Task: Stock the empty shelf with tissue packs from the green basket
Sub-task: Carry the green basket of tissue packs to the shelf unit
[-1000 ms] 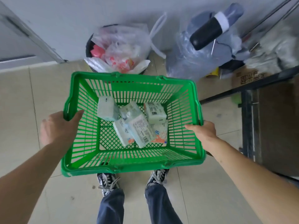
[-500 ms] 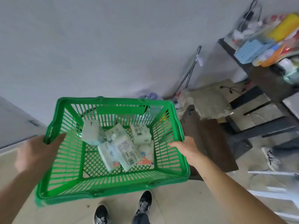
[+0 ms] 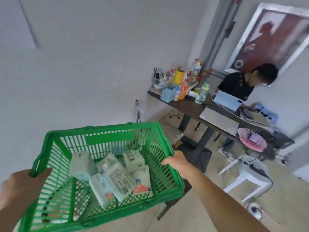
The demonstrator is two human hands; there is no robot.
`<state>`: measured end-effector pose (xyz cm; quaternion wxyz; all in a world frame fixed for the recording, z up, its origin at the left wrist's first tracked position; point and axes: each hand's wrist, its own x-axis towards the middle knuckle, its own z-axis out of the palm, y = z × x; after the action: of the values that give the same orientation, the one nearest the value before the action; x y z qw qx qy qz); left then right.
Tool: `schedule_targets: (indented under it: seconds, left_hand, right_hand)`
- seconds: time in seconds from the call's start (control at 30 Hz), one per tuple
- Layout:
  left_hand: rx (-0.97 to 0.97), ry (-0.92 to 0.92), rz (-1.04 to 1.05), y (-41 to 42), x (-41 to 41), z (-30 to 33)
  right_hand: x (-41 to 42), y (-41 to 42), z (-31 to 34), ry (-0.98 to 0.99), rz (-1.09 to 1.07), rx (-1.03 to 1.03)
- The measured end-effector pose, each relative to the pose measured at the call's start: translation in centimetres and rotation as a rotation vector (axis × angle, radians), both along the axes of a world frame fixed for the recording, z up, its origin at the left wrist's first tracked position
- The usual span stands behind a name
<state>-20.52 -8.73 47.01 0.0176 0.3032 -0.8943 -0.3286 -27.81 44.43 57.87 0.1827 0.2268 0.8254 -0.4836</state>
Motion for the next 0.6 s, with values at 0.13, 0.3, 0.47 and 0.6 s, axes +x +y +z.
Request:
schedule_targets:
  seconds: [0.13, 0.3, 0.47, 0.6]
  left_hand:
    - [0.029, -0.055, -0.104, 3.5, -4.6, 1.7]
    - [0.083, -0.031, -0.256, 12.3, -8.7, 6.3]
    - [0.018, -0.006, -0.412, 24.6, -7.9, 15.0]
    - [0.020, 0.046, -0.559, 32.6, -6.2, 17.8]
  right_hand:
    - [3.2, 4.1, 3.1, 0.021, -0.127, 0.023]
    - [9.0, 10.8, 5.1, 0.034, -0.310, 0.031]
    - [15.9, 17.4, 6.8, 0.050, -0.480, 0.082]
    - [21.5, 22.3, 7.1, 0.042, -0.603, 0.110]
